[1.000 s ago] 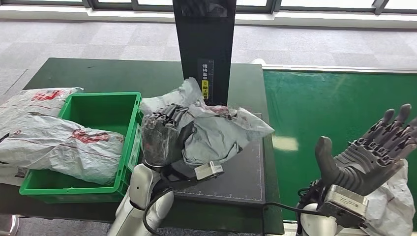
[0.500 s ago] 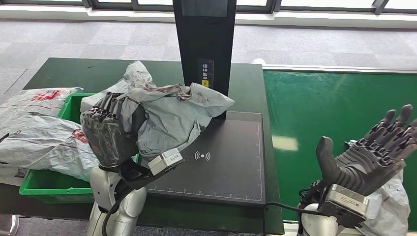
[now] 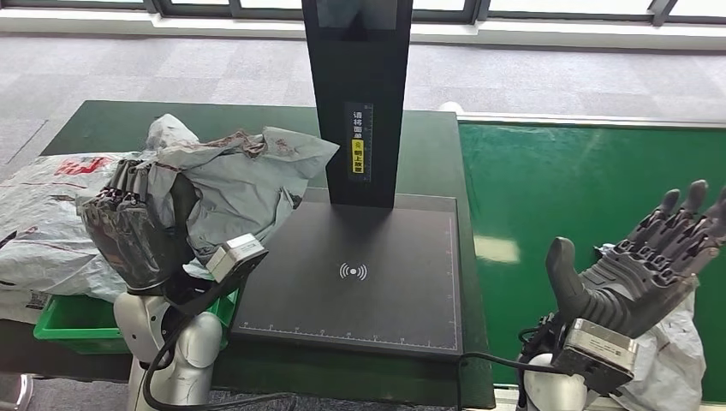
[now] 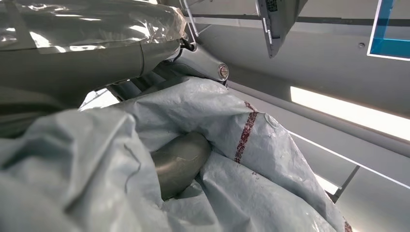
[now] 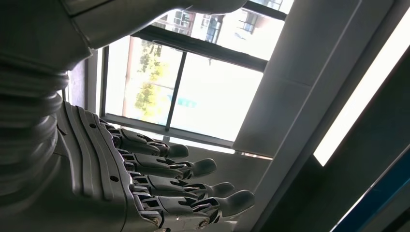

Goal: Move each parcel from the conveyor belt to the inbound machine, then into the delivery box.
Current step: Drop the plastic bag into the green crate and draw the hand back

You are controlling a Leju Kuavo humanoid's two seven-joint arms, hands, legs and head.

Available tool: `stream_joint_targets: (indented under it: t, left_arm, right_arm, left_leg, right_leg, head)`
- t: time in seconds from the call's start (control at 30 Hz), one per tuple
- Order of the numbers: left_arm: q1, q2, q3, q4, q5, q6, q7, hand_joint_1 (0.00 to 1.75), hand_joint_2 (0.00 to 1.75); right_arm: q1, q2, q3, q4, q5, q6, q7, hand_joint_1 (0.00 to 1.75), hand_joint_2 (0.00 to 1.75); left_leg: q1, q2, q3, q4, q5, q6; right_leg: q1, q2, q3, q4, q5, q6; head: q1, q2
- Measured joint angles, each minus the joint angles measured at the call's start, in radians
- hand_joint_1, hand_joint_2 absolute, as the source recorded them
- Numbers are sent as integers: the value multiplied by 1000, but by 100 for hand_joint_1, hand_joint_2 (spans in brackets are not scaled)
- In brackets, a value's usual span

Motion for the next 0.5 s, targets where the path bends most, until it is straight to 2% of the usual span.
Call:
stream_joint_targets:
  t: [0.5]
  left_arm:
    - [0,0,9,0,0,0,0,175,175]
  right_arm:
    - [0,0,0,3,0,0,0,0,175]
  left_leg:
    - [0,0,0,0,0,0]
  right_leg:
    - [0,0,0,0,0,0]
  head:
    - [0,0]
